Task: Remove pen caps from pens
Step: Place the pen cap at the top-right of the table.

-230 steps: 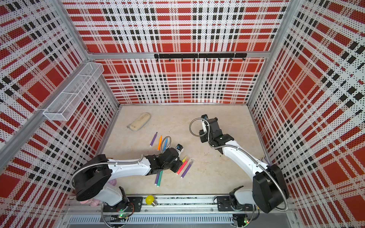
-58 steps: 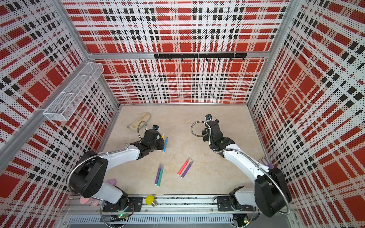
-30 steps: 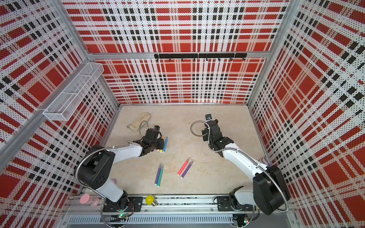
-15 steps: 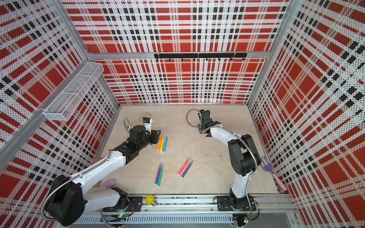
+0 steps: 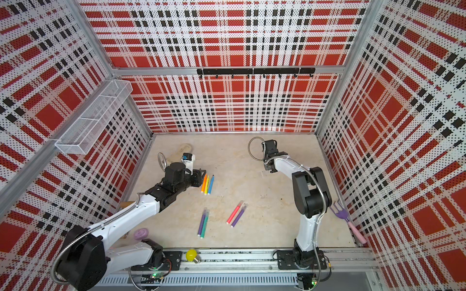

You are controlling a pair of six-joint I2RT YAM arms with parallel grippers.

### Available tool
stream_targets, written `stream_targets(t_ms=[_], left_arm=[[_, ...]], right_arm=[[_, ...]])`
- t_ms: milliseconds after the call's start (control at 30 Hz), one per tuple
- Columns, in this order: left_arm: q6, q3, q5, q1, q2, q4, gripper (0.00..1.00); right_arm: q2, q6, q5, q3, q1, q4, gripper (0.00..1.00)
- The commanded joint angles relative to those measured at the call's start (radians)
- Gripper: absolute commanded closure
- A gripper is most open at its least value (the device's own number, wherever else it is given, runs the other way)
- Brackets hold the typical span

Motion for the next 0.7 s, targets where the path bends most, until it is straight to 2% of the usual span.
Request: stream_targets(t_ms=[0,133,433,533,667], left_arm=[[0.03,0.021,-0.021,-0.045,0.007,-0.015,0.53],[0.04,0.019,-0.048,-0.113,0.005,-0.043,0.52],[0.057,-0.021,-0.047,-0.334,-0.052,-0.132,0.49],[0.068,-0.045,-0.086,-0.403,-0.037,-0.184,0.49],[0.073,-0.068,-0.074,-0.469,0.009,-0.177,0.48]], right_arm=[[0.029,-0.016,-0.03,0.011,0.016,-0.011,0.93],[0.048,-0.017,-0.057,0.023,0.014,-0.025,0.9],[0.065,-0.015,-0.139,0.024,0.008,-0.035,0.81],[0.076,-0.017,-0.146,0.029,0.007,-0.044,0.78],[0.082,-0.019,-0.175,0.026,0.007,-0.049,0.73]])
